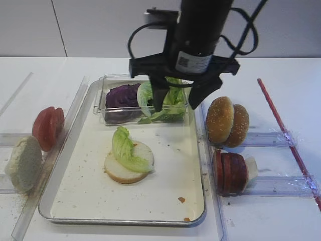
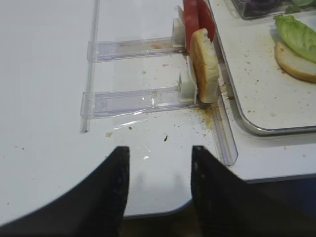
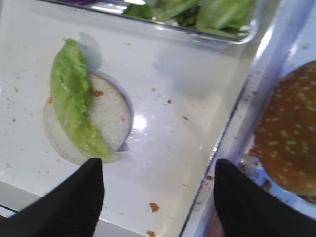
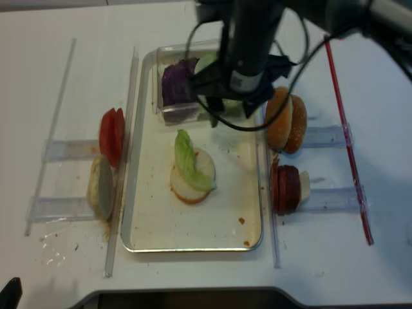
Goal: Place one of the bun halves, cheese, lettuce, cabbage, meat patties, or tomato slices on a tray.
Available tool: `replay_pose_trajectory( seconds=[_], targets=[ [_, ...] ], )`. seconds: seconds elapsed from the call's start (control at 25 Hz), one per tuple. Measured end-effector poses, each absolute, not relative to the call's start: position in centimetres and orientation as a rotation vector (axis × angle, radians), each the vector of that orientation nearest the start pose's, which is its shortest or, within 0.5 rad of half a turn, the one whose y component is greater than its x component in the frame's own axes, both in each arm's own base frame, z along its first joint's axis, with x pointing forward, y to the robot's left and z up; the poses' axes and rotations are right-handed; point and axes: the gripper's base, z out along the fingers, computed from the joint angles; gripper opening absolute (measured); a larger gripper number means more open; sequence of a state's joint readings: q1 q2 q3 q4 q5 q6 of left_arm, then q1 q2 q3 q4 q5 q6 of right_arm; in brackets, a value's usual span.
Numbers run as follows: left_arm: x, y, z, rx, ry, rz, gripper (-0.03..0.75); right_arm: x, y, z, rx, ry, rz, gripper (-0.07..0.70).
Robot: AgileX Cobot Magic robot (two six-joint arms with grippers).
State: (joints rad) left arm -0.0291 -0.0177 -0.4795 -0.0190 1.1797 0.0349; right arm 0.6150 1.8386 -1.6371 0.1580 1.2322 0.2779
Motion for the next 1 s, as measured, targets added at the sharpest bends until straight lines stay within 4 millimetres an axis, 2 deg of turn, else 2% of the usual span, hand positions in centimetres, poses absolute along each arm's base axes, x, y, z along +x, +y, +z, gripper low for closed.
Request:
replay_pose_trajectory(
  seconds=[0.36,0.56,0.76,0.88,1.0],
  targets=[
    [-1.1,-0.1,26.2,0.072,2.165,-0.02,0.286,30.1,15.2,32.7,-0.209,2.883,0.309,0.495],
    [-1.1,-0.1,26.2,0.072,2.165,-0.02,0.286,29.3,10.6,32.8,-0.115,2.883,0.267,0.495],
    [-1.1,-0.1,26.2,0.072,2.165,-0.02,0.286,27.5,5.8,32.7,-0.01,2.882,0.188,0.495],
    [-1.1,-0.1,26.2,0.072,2.165,-0.02,0.286,26.2,3.5,32.6,0.052,2.882,0.144,0.495],
    [-1.1,-0.1,26.2,0.072,2.165,-0.02,0.286,25.2,2.4,32.7,0.055,2.872,0.128,0.494]
  ],
)
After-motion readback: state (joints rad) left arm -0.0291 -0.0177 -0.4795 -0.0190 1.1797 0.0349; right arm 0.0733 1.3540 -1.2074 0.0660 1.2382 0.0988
